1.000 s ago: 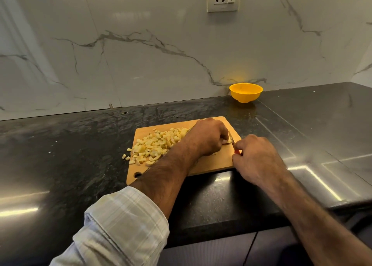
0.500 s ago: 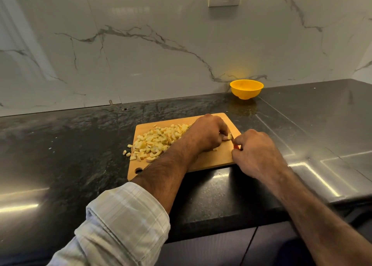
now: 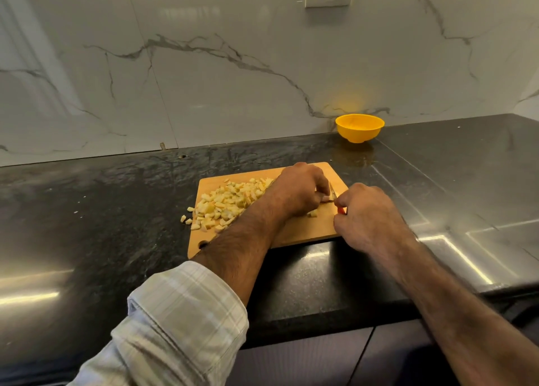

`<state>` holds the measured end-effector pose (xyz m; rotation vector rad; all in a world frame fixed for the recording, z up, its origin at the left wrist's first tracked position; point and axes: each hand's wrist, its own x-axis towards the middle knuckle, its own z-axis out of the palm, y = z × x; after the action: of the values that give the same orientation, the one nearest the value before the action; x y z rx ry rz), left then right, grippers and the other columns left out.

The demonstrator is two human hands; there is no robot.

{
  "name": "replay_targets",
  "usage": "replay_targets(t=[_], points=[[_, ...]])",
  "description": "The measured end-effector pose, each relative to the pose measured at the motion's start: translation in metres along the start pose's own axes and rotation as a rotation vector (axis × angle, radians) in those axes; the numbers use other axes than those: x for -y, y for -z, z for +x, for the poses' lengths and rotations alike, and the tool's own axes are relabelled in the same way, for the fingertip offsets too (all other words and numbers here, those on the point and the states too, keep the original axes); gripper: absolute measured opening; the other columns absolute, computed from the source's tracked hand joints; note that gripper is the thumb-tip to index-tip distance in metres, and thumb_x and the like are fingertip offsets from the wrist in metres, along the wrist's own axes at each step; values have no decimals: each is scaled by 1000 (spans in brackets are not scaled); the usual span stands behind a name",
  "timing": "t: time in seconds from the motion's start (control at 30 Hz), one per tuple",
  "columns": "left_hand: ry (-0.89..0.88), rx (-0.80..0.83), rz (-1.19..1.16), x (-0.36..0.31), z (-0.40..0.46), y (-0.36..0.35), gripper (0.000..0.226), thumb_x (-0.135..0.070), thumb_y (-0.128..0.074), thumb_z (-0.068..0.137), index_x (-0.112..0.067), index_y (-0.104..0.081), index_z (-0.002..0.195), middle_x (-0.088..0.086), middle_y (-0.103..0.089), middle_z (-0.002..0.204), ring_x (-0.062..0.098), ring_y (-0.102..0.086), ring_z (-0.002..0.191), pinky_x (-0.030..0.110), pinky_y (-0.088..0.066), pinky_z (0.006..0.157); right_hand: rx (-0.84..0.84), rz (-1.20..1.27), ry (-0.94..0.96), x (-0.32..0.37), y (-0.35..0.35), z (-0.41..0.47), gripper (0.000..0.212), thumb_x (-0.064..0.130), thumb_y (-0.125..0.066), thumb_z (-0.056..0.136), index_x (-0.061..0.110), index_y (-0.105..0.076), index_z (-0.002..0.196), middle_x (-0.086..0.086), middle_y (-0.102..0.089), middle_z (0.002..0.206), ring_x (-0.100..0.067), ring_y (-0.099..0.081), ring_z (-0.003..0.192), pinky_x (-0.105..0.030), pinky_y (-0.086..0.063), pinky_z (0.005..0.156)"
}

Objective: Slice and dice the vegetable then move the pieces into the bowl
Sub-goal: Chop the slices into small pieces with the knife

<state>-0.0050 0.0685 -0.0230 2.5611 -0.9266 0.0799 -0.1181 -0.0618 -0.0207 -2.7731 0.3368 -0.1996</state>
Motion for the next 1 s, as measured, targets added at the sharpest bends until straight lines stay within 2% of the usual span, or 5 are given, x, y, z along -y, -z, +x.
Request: replay_targets(t=[0.3, 0.4, 0.73, 0.9, 1.0], points=[[18, -11, -37, 3, -4, 2, 11, -23, -79, 94, -22, -84, 103, -10, -74, 104, 10, -64, 99, 34, -58, 90, -33, 32, 33, -1, 2, -8, 29, 30, -67, 92, 28, -73, 121, 2, -67, 107, -14, -61, 89, -24, -48, 61], [9, -7, -20, 0, -4, 2, 9, -24, -80, 93, -25, -85, 101, -11, -75, 104, 10, -64, 100, 40, -59, 93, -13, -3, 31, 2, -1, -19, 35, 27, -68, 93, 27, -69, 128, 1, -64, 114, -14, -56, 92, -23, -41, 61], [72, -33, -27, 6, -8, 9, 11, -28, -75, 96, -23, -81, 104, -8, -74, 107, 11, -63, 103, 49, -52, 105, -79, 70, 84, 0, 11, -2, 24, 26, -67, 92, 25, -78, 114, 0, -71, 101, -17, -61, 86, -29, -47, 64], [83, -85, 93, -8, -5, -4, 36, -62, -67, 94, -34, -71, 116, -14, -69, 103, 12, -61, 104, 46, -40, 103, -109, 89, 41, -23, 28, -8, 36, 26, -69, 92, 24, -75, 128, -1, -73, 119, -20, -66, 97, -38, -61, 83], [57, -72, 156, -16, 1, -10, 35, -63, -69, 92, -35, -76, 111, -14, -69, 108, 12, -60, 109, 47, -42, 104, -87, 24, 72, -23, 29, -7, 37, 28, -67, 93, 26, -74, 129, 0, -72, 120, -20, -63, 104, -38, -59, 88]])
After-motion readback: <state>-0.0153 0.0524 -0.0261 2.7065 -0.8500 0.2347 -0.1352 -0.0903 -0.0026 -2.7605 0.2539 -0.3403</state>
